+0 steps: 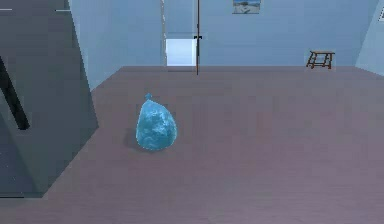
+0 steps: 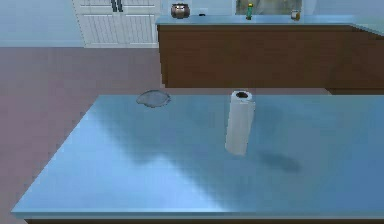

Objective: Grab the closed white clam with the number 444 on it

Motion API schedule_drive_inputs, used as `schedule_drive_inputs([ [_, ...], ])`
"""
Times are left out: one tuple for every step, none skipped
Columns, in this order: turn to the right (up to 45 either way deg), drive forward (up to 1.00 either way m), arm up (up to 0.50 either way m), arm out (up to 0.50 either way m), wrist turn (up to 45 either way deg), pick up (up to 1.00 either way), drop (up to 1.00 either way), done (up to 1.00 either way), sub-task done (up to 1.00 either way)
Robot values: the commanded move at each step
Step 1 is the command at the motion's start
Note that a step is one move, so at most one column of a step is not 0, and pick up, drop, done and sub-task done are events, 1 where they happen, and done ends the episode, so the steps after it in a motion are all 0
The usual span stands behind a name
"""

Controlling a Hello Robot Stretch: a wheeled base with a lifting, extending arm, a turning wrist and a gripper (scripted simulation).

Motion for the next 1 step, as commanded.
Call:
schedule_drive_inputs([
  [0.0, 0.00, 0.50, 0.00, 0.0, 0.00, 0.00, 0.00, 0.00],
])
